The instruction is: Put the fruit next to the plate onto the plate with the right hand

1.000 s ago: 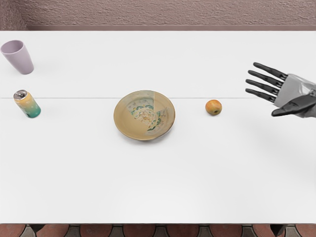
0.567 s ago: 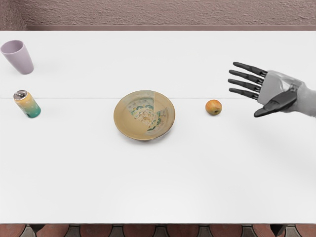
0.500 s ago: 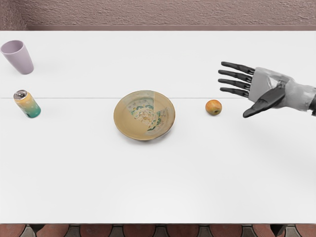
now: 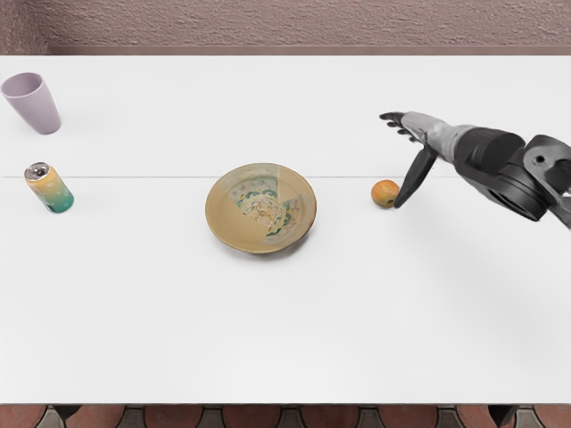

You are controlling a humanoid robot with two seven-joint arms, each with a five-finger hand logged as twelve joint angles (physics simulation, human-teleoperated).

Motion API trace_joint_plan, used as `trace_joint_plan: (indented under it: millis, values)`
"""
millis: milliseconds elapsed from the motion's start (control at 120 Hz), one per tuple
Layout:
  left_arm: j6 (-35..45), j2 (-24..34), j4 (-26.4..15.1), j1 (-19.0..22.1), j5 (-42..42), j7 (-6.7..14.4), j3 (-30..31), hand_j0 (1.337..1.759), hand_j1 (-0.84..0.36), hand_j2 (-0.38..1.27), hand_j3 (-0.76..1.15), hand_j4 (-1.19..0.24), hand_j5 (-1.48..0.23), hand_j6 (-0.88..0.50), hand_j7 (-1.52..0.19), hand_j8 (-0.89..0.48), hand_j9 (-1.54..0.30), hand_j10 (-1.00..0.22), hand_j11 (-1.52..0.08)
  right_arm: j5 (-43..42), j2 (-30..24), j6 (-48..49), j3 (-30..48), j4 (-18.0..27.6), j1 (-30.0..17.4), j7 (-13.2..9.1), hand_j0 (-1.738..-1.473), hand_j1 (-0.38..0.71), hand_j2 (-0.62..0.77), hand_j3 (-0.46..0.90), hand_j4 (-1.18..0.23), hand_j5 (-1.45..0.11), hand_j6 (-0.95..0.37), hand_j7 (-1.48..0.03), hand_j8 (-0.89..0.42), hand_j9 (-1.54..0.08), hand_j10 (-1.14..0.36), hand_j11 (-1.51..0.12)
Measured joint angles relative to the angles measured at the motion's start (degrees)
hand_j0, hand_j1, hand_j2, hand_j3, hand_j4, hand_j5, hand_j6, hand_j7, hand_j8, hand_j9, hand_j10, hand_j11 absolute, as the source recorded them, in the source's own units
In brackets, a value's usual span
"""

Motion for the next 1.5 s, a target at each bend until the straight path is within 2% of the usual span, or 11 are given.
trace_joint_plan:
  millis: [92, 200, 450, 658, 992, 1383, 1500]
  values:
    - [0.0, 0.0, 0.0, 0.0, 0.0, 0.0, 0.0, 1.658, 0.35, 0.00, 0.00, 0.00, 0.00, 0.00, 0.00, 0.00, 0.00, 0.00, 0.00, -0.9, 2.9, -1.6, -10.3, -4.5, 6.4, 0.0, -1.658, -0.30, -0.01, 0.00, -0.04, -0.05, -0.04, -0.05, -0.04, -0.05, -0.04, -0.05]
    - [0.0, 0.0, 0.0, 0.0, 0.0, 0.0, 0.0, 1.658, 0.35, 0.00, 0.00, 0.00, 0.00, 0.00, 0.00, 0.00, 0.00, 0.00, 0.00, -1.5, 5.0, -2.5, -15.3, -7.6, 9.5, 0.0, -1.658, -0.30, -0.01, 0.00, -0.04, -0.05, -0.04, -0.05, -0.04, -0.05, -0.04, -0.05]
    - [0.0, 0.0, 0.0, 0.0, 0.0, 0.0, 0.0, 1.658, 0.35, 0.00, 0.00, 0.00, 0.00, 0.00, 0.00, 0.00, 0.00, 0.00, 0.00, -2.4, 9.5, -14.3, -21.5, -10.8, 10.2, 0.0, -1.658, -0.28, -0.01, 0.00, -0.06, -0.07, -0.06, -0.07, -0.06, -0.07, -0.06, -0.07]
    - [0.0, 0.0, 0.0, 0.0, 0.0, 0.0, 0.0, 1.658, 0.35, 0.00, 0.00, 0.00, 0.00, 0.00, 0.00, 0.00, 0.00, 0.00, 0.00, -2.3, 13.9, -17.2, -22.6, -15.4, 9.0, 0.0, -1.658, -0.23, -0.02, 0.00, -0.10, -0.13, -0.10, -0.13, -0.10, -0.13, -0.10, -0.13]
    - [0.0, 0.0, 0.0, 0.0, 0.0, 0.0, 0.0, 1.658, 0.35, 0.00, 0.00, 0.00, 0.00, 0.00, 0.00, 0.00, 0.00, 0.00, 0.00, -2.1, 12.2, -17.0, -25.0, -16.2, 8.1, 0.0, -1.658, -0.12, -0.04, 0.00, -0.19, -0.25, -0.19, -0.25, -0.19, -0.25, -0.19, -0.25]
    - [0.0, 0.0, 0.0, 0.0, 0.0, 0.0, 0.0, 1.658, 0.35, 0.00, 0.00, 0.00, 0.00, 0.00, 0.00, 0.00, 0.00, 0.00, 0.00, -1.6, 11.6, -14.6, -24.3, -15.8, 8.5, 0.0, -1.658, -0.03, -0.01, 0.00, -0.29, -0.37, -0.29, -0.37, -0.29, -0.37, -0.29, -0.37]
    - [0.0, 0.0, 0.0, 0.0, 0.0, 0.0, 0.0, 1.658, 0.35, 0.00, 0.00, 0.00, 0.00, 0.00, 0.00, 0.00, 0.00, 0.00, 0.00, -0.6, 11.5, -14.4, -24.2, -15.8, 8.5, 0.0, -1.658, 0.03, -0.03, 0.00, -0.34, -0.44, -0.34, -0.44, -0.34, -0.44, -0.34, -0.44]
